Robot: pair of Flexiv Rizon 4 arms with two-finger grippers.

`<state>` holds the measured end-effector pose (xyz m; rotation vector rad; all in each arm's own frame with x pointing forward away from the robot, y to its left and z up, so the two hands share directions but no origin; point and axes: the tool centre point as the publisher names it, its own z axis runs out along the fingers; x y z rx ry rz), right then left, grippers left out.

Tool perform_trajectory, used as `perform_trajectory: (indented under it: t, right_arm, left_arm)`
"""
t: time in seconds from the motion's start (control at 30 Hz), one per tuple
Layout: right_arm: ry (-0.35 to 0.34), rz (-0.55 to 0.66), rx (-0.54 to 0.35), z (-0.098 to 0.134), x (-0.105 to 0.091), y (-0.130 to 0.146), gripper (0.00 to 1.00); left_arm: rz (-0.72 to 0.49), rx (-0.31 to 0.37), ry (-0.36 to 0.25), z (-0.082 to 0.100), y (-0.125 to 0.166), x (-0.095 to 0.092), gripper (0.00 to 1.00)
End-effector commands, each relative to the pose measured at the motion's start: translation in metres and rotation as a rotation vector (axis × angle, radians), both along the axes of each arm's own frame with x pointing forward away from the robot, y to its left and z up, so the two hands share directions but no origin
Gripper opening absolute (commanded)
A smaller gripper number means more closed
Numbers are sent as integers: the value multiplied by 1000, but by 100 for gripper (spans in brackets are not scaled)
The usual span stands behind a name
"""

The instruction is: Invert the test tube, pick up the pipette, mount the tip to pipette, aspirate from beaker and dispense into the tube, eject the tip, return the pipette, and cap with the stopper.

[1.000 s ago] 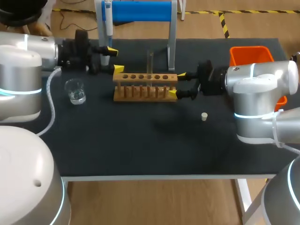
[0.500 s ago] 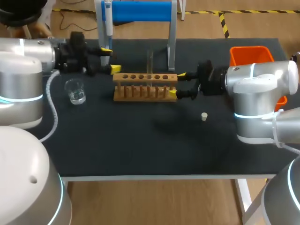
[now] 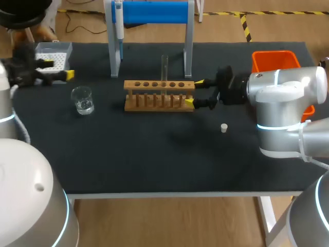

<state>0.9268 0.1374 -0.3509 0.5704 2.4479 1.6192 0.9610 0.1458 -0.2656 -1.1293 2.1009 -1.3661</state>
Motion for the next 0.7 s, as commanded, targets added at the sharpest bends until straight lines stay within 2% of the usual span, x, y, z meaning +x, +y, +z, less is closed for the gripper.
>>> perform_trajectory:
  t: [0.03,0.13,0.27,0.7]
  right_arm:
    - [-1,0,1,0,0,0,100]
    - [-1,0,1,0,0,0,100]
    - [-1,0,1,0,0,0,100]
    - [-1,0,1,0,0,0,100]
  left_arm:
    - [311,72,78,6,31,-9,100]
    - [397,88,94,4,48,-4,100]
    - [478,120,113,5,57,-1,100]
    - [478,120,113,5,57,-1,100]
